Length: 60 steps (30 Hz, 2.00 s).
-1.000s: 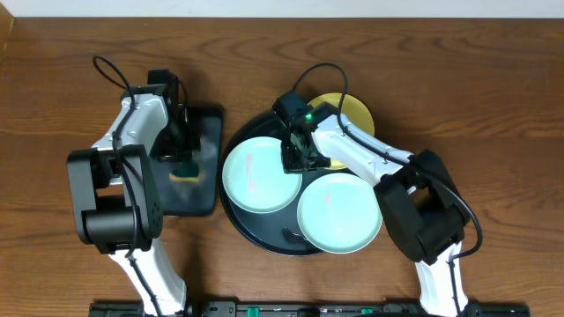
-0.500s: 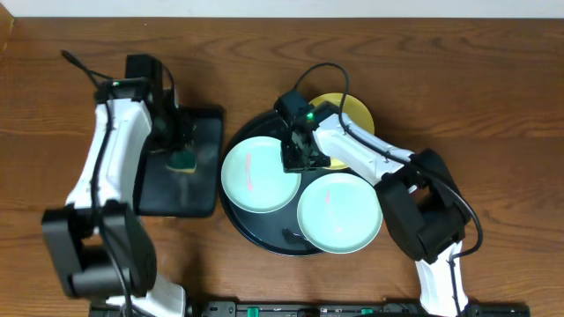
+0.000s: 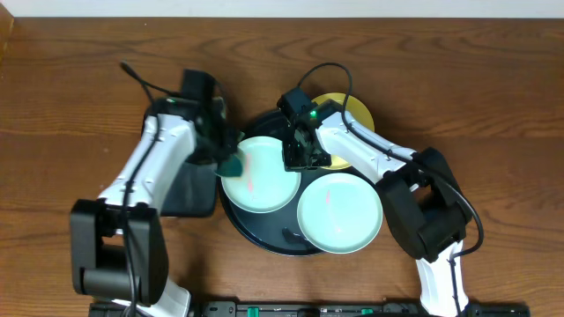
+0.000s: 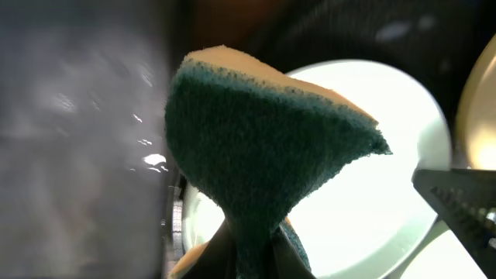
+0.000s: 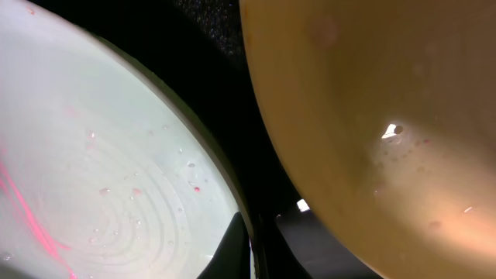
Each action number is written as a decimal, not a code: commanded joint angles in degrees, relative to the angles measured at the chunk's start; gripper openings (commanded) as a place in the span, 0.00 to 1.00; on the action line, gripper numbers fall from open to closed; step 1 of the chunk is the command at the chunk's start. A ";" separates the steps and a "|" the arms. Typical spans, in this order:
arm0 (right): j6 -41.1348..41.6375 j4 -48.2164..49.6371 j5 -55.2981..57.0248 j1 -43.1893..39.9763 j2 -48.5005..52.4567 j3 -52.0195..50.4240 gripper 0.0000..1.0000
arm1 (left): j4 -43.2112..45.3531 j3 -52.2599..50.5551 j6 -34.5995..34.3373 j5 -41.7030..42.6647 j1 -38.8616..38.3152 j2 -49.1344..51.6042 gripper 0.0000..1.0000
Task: Clean dirty plates on tray and stack at the side
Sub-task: 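Carry the sponge with left gripper onto the held pale green plate, then scrub the plate surface with the sponge while right gripper holds rim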
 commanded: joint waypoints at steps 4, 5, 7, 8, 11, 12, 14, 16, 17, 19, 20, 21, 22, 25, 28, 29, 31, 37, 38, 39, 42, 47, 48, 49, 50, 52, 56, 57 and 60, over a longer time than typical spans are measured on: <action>-0.31 0.76 -1.66 0.39 1.60 0.33 0.01 | 1.29 -3.61 -9.79 -8.04 -5.33 2.78 0.08; -0.31 0.81 -1.66 0.39 1.60 0.33 0.01 | 1.29 -3.76 -10.73 -9.09 -5.95 3.32 0.07; -0.31 0.81 -1.64 0.39 1.60 0.33 0.01 | 1.46 -3.78 -12.24 -10.27 -7.21 4.85 0.07; -0.31 0.79 -1.53 0.39 1.60 0.33 0.01 | 1.81 -3.78 -12.83 -10.21 -7.82 5.73 0.07; -0.31 0.76 -1.51 0.39 1.60 0.33 0.01 | 2.60 -3.78 -13.31 -10.12 -9.57 8.11 0.08; -0.31 0.74 -1.51 0.39 1.60 0.33 0.01 | 2.67 -3.76 -13.31 -9.97 -10.25 8.92 0.07; -0.31 0.74 -1.49 0.39 1.60 0.33 0.01 | 2.60 -3.76 -12.98 -9.22 -11.34 9.73 0.07; -0.31 0.70 -1.31 0.39 1.60 0.33 0.01 | 2.78 -3.63 -9.49 -5.49 -11.85 9.70 0.07; -0.31 0.68 -1.29 0.39 1.60 0.33 0.01 | 3.15 -3.37 -6.12 -1.07 -11.85 9.66 0.08; -0.31 0.68 -1.29 0.39 1.60 0.33 0.01 | 4.57 -3.15 -1.01 7.32 -11.67 9.66 0.07; -0.31 0.68 -1.29 0.39 1.60 0.33 0.01 | 5.46 -3.10 0.92 11.61 -11.50 9.64 0.07; -0.31 0.68 -1.29 0.39 1.60 0.33 0.01 | 6.19 -3.10 1.60 13.90 -11.37 9.64 0.07; -0.31 0.68 -1.29 0.39 1.60 0.33 0.01 | 7.15 -3.08 1.60 15.89 -11.17 9.64 0.07; -0.31 0.57 -1.29 0.39 1.60 0.33 0.01 | 9.60 -3.08 1.33 16.02 -10.54 9.64 0.07; -0.33 0.57 -1.27 0.39 1.60 0.31 0.01 | 10.51 -3.08 -3.37 8.79 -9.73 9.64 0.07; -0.33 0.57 -1.27 0.39 1.60 0.31 0.01 | 10.47 -3.08 -5.70 4.83 -9.44 9.66 0.07; -0.31 0.59 -1.29 0.39 1.60 0.26 0.01 | 10.25 -3.10 -9.46 -2.43 -9.05 9.64 0.07; -0.31 0.79 -1.29 0.39 1.60 0.00 0.01 | 9.75 -2.71 -15.74 -13.57 -8.66 9.29 0.07; -0.31 0.76 -1.29 0.39 1.60 0.00 0.01 | 9.33 -2.64 -16.59 -15.15 -8.68 9.07 0.07; -0.31 0.76 -1.29 0.39 1.60 0.00 0.01 | 8.85 -2.56 -17.20 -16.61 -8.68 8.83 0.07; -0.31 0.79 -1.29 0.39 1.60 -0.02 0.01 | 7.06 -2.56 -18.21 -21.09 -8.68 8.35 0.07; -0.26 0.79 -1.33 0.35 1.60 -0.26 0.01 | 2.71 -2.56 -18.03 -20.37 -8.81 8.33 0.07; -0.26 0.72 -1.79 0.33 1.60 -0.26 0.01 | 2.08 -2.56 -17.07 -18.45 -8.83 8.33 0.07; -0.26 0.42 -2.56 0.28 1.60 -0.26 0.01 | 1.62 -2.58 -15.06 -15.52 -8.83 8.35 0.07; -0.28 0.07 -3.69 0.22 1.60 -0.26 0.01 | 1.40 -2.58 -13.35 -13.11 -8.83 8.35 0.07; -0.31 -0.98 -7.56 -0.17 1.60 -0.28 0.01 | 1.20 -2.58 -10.47 -8.02 -8.83 8.35 0.07; -0.83 -1.84 -14.03 -1.77 1.60 -0.57 0.01 | 1.25 -2.58 -8.09 -1.97 -8.83 8.35 0.07; -0.81 -1.51 -14.84 -2.25 1.60 -0.90 0.01 | 1.29 -2.58 -7.50 -0.76 -8.83 8.35 0.07; -0.96 -0.83 -15.69 -3.48 1.60 -2.05 0.01 | 1.55 -2.58 -5.20 3.21 -8.83 8.35 0.07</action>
